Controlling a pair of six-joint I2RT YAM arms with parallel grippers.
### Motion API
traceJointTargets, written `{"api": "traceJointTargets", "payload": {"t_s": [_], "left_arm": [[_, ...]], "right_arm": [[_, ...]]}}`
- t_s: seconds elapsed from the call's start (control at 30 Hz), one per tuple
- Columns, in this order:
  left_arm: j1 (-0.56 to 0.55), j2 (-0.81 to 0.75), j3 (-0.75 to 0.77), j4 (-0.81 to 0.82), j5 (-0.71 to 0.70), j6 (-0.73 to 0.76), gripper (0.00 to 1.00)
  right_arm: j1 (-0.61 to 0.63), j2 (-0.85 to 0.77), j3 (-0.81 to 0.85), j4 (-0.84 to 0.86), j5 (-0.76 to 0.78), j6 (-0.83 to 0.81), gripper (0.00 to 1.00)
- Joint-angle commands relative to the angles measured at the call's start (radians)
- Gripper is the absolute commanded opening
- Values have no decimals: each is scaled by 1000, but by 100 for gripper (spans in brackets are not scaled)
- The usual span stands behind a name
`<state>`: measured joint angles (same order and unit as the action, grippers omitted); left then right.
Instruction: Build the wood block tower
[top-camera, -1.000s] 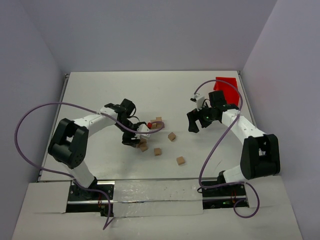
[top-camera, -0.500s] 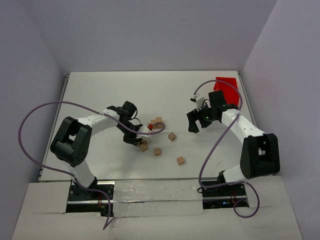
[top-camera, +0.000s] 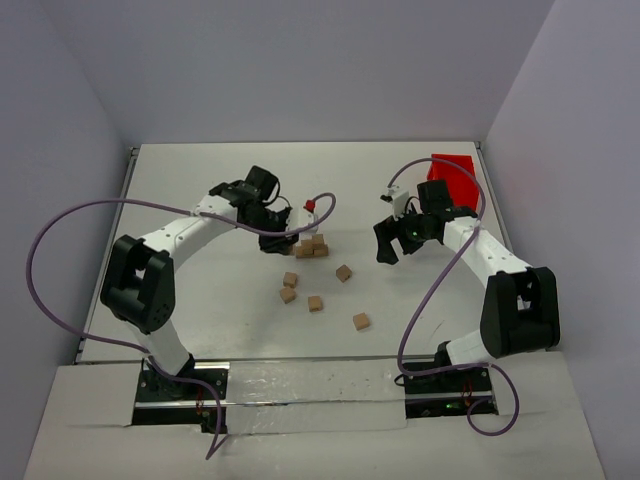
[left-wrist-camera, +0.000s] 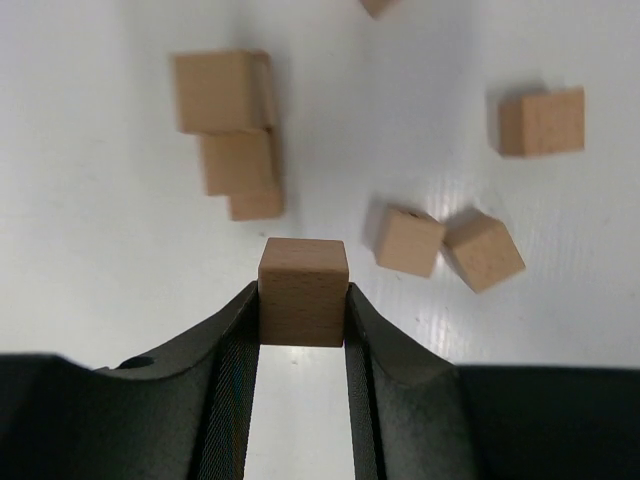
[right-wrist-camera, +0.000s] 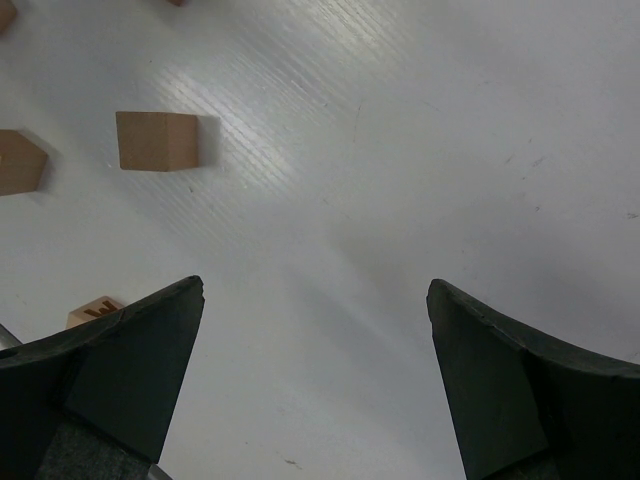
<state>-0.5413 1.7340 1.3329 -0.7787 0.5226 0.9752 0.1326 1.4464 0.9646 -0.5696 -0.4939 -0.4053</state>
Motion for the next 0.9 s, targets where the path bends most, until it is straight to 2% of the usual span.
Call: {"api": "traceJointTargets", "payload": {"t_s": [0.0,0.33,0.87], "left_arm": [[-12,44,105,35,15,-177,1],[-43,168,226,24,-45,-221,3],[-63,216,255,44,-81,-225,15]], "right_arm": [[-8,-8,43,-10,-1,-5,100],[-8,-6,46,-14,2,-8,100],[-7,-11,40,-19,5,-13,100]]}}
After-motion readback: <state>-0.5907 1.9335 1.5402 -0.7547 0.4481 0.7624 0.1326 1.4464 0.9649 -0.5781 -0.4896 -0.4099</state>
